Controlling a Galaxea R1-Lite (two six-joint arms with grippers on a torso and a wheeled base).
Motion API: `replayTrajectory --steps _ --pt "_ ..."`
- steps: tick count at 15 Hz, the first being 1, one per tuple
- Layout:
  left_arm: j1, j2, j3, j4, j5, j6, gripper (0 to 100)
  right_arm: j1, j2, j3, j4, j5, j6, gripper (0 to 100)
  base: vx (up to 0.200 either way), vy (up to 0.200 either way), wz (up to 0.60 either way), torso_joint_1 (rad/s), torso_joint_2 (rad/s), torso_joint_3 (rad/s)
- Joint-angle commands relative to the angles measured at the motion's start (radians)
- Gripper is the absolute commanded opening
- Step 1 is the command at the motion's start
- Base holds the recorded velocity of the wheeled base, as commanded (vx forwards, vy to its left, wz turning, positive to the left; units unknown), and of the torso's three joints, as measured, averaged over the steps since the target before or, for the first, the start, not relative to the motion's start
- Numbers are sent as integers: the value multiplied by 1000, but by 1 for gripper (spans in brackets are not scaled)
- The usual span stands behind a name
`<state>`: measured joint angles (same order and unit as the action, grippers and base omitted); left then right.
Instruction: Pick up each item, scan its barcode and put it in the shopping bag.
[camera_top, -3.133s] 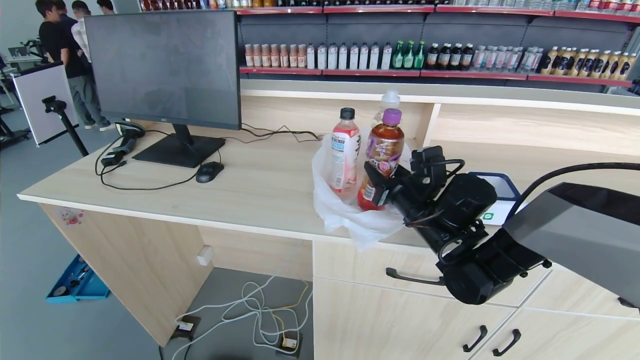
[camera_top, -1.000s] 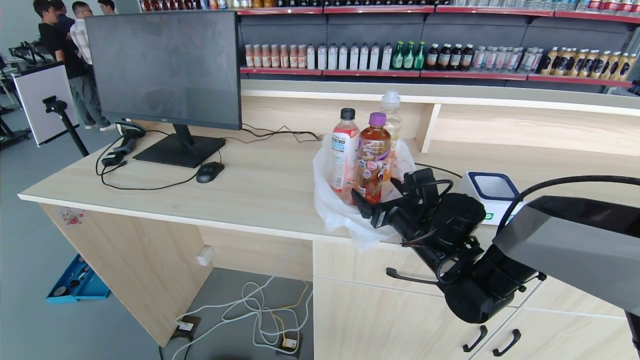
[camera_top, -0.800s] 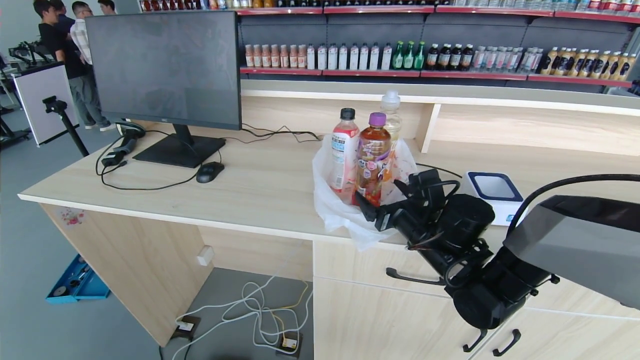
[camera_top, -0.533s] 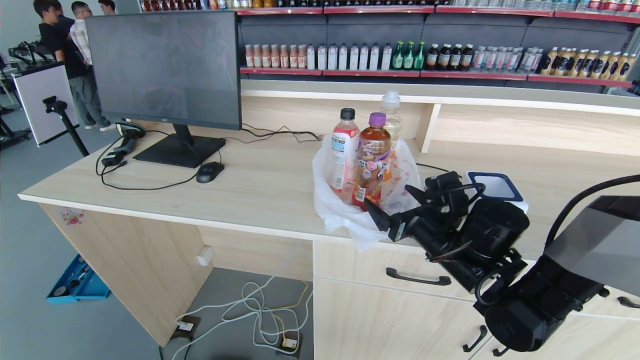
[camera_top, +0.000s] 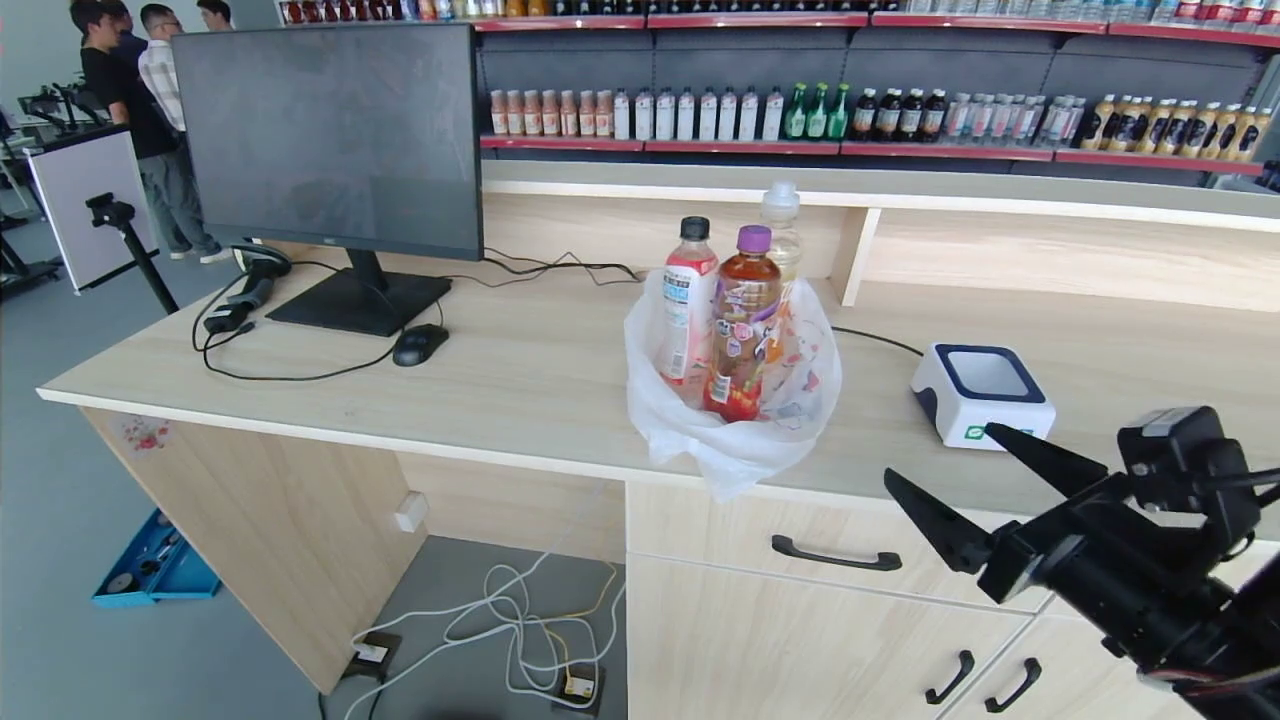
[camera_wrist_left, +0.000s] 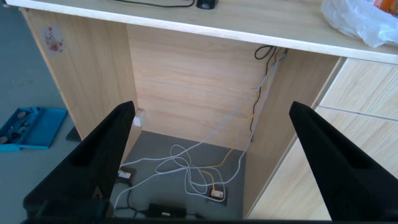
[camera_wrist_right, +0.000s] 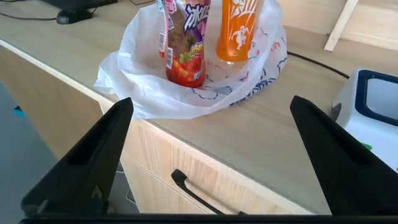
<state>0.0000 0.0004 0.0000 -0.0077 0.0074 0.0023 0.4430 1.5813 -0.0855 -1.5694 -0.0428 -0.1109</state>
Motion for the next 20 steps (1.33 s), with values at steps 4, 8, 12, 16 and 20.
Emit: replayTrajectory --steps 4,8,12,16,20 --pt "0 1 0 0 0 -1 100 -3 -225 86 78 1 -24 100 0 0 0 0 0 0" --pt "0 0 0 0 0 -2 100 25 -383 86 422 1 -32 100 0 0 0 0 0 0" --pt "0 1 0 0 0 -4 100 125 -779 84 1008 1 -69 100 0 0 0 0 0 0" --pt "0 1 0 0 0 -4 100 141 -1103 84 1401 3 -109 100 0 0 0 0 0 0" --pt "0 0 0 0 0 -4 100 131 -1244 56 1575 6 -79 100 0 0 0 0 0 0"
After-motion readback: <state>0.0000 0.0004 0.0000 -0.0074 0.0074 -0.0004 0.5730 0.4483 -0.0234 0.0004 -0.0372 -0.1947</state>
